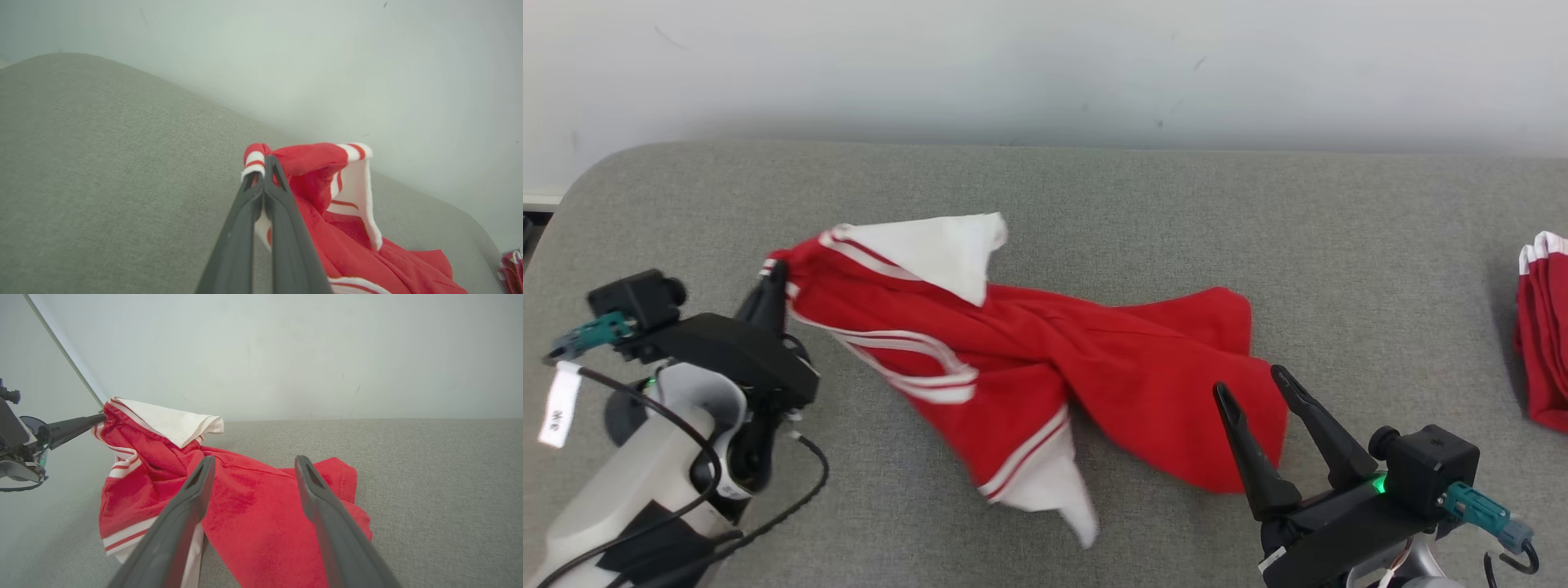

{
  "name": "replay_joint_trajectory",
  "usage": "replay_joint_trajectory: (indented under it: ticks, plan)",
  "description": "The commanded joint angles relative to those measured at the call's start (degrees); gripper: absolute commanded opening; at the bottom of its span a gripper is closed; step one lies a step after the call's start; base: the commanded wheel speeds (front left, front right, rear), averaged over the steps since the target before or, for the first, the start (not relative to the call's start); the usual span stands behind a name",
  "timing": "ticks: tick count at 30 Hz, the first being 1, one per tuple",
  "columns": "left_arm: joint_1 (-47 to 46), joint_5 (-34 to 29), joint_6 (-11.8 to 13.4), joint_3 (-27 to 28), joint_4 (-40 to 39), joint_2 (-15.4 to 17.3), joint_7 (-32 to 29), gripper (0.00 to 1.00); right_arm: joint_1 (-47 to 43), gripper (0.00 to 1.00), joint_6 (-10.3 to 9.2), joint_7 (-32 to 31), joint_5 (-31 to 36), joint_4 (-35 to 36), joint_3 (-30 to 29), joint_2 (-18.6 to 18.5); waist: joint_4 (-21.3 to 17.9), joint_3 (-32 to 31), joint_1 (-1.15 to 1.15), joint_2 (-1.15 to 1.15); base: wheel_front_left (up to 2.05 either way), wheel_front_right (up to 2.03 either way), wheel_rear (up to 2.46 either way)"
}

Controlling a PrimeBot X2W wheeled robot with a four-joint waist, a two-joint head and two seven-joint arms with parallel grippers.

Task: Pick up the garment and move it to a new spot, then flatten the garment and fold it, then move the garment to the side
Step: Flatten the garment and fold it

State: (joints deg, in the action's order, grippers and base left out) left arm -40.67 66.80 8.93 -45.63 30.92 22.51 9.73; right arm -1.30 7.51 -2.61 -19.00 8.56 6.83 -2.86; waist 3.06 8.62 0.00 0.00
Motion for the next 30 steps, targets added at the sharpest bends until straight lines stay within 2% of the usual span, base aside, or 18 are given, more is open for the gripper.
replay_joint_trajectory:
  ticks: [1,10,11,12,13,14,15,23,25,30]
  plan:
    - [-0.1,0.1,0.9,0.9,0.8,0.8,1.2,0.00,0.4,1.00,-0.05,-0.3,0.7,0.2,-0.2,-0.1,0.1,0.1,0.00,0.00,0.00,0.00,0.00]
    - [-3.4,-3.7,5.5,2.5,6.7,2.2,4.1,0.00,1.0,1.00,-0.05,-0.8,1.1,0.7,0.6,-0.1,-0.8,1.1,0.00,0.00,0.00,0.00,0.00]
    - [-3.9,-4.1,6.1,2.6,7.3,2.3,4.2,0.07,1.0,1.00,-0.05,-0.9,1.2,0.7,0.6,-0.1,-0.9,1.2,0.00,0.00,0.00,0.00,0.00]
    - [-3.9,-4.1,6.1,2.6,7.3,2.3,4.2,0.07,1.0,1.00,-0.05,-0.9,1.2,0.7,0.6,-0.1,-0.9,1.2,0.00,0.00,0.00,0.00,0.00]
    - [-4.2,-4.3,6.8,2.8,7.8,2.3,4.3,0.18,1.1,1.00,-0.05,-0.9,1.2,0.8,0.6,-0.1,-1.1,1.3,0.00,0.00,0.00,0.00,0.00]
    - [-4.5,-4.8,7.3,2.9,8.2,2.2,4.6,0.69,1.1,1.00,-0.05,-0.9,1.3,0.8,0.5,-0.1,-1.2,1.4,0.00,0.00,0.00,0.00,0.00]
    - [-4.6,-5.1,7.4,3.0,8.5,2.1,4.6,1.00,1.1,1.00,-0.05,-0.9,1.2,0.8,0.5,-0.1,-1.4,1.5,0.00,0.00,0.00,0.00,0.00]
    - [-5.3,-7.1,6.3,2.0,8.5,0.6,5.1,1.00,1.0,1.00,-0.05,-0.8,1.2,0.6,-0.1,-0.1,-1.0,1.5,0.00,0.00,0.00,0.00,0.00]
    - [-5.7,-8.7,5.7,1.4,6.9,0.6,5.3,1.00,0.7,1.00,-0.05,-1.1,1.4,0.7,-0.2,-0.1,-0.3,1.3,0.00,0.00,0.00,0.00,0.00]
    - [-4.1,-11.9,6.5,1.4,0.0,1.0,5.5,1.00,0.0,1.00,-0.05,-1.4,1.5,0.8,-0.5,-0.1,0.9,0.5,0.00,0.00,0.00,0.00,0.00]
